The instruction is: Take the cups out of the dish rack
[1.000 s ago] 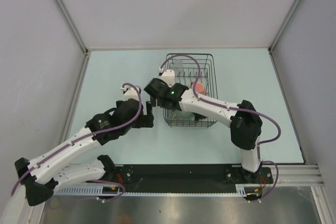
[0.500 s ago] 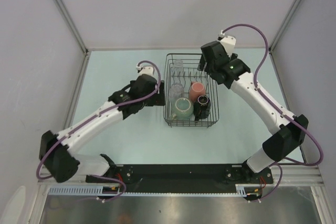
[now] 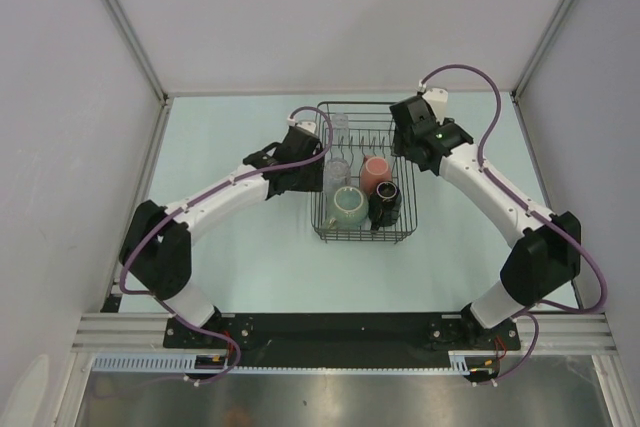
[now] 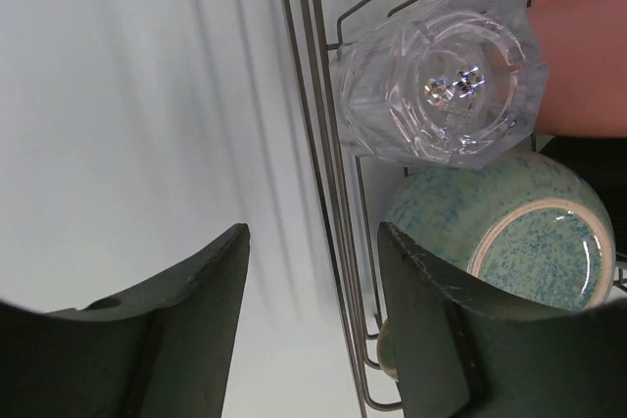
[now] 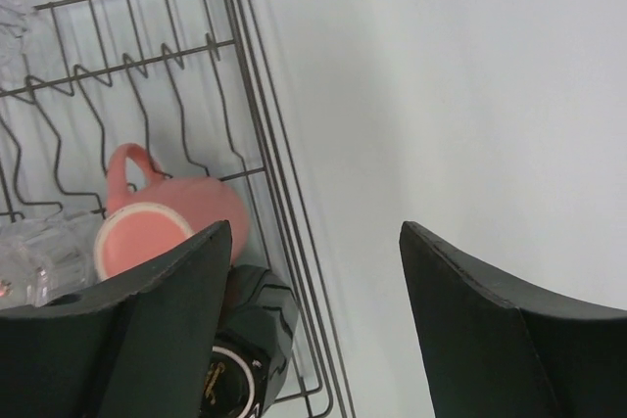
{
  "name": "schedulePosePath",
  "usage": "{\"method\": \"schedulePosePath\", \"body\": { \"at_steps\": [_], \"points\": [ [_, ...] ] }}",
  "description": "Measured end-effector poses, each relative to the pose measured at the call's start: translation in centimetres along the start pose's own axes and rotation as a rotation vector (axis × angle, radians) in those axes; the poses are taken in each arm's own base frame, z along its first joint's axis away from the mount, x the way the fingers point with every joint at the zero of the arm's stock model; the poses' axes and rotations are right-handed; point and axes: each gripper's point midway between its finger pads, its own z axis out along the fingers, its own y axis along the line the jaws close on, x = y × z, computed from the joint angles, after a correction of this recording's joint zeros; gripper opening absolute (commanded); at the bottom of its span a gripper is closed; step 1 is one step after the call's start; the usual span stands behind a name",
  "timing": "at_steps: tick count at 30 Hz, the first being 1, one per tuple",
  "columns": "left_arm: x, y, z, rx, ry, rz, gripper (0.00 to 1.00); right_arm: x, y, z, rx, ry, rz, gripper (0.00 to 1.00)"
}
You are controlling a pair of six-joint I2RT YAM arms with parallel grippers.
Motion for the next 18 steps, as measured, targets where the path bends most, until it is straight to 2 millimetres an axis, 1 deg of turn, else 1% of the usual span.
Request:
{"method": "schedulePosePath", "body": {
  "at_steps": [4, 7, 9, 13, 16, 17, 18],
  "points": [
    [-0.1, -0.4, 0.1, 0.018, -0.005, -0.002, 0.57, 0.6, -1.1, 1.3, 0.025, 0.014, 0.006, 0.74],
    [0.3, -0.2, 0.3, 0.015, 0.001, -0.001, 0.57, 1.2, -1.6, 2.5, 0.045, 0.031, 0.005, 0.74],
    [0.8, 0.0, 0.4, 0.01, 0.011, 0.002, 0.57, 1.8, -1.5, 3.4, 0.05, 0.046, -0.002, 0.74],
    [1.2, 0.1, 0.7, 0.004, 0.024, 0.005, 0.56, 3.8, -0.8, 5.3, 0.049, 0.092, -0.028, 0.73],
    [1.6, 0.2, 1.2, -0.001, 0.035, 0.008, 0.55, 5.5, -0.3, 6.6, 0.051, 0.134, -0.049, 0.68],
    [1.7, 0.2, 1.3, -0.002, 0.038, 0.008, 0.54, 6.0, -0.2, 6.9, 0.052, 0.146, -0.055, 0.6],
    [1.9, 0.2, 1.5, -0.004, 0.044, 0.01, 0.52, 6.4, -0.2, 7.2, 0.053, 0.157, -0.06, 0.56]
  ]
}}
